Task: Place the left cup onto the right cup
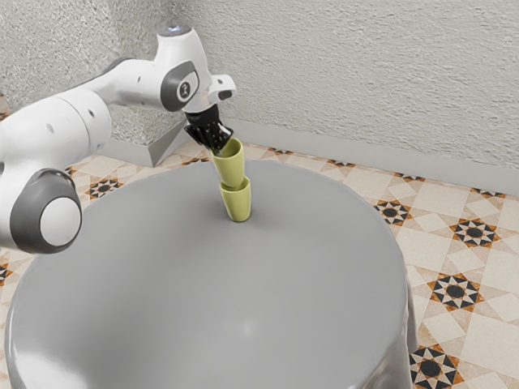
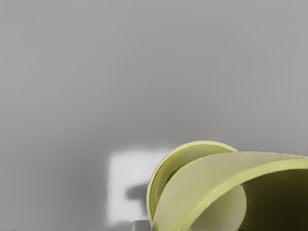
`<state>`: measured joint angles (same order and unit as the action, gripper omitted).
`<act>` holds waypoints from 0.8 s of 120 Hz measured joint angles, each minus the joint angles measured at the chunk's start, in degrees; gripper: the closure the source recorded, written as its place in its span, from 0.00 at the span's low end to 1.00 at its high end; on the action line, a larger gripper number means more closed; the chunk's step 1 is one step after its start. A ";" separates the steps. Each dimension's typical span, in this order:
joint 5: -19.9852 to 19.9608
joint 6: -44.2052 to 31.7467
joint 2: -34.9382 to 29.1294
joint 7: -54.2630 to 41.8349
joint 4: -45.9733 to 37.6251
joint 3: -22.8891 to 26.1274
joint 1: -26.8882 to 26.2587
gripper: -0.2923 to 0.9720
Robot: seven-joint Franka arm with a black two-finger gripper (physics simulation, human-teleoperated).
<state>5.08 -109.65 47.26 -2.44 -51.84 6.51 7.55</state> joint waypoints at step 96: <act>-0.65 -1.21 -0.03 0.95 -3.06 -0.06 0.00 0.85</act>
<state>4.43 -110.86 47.23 -1.49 -54.91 6.45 7.55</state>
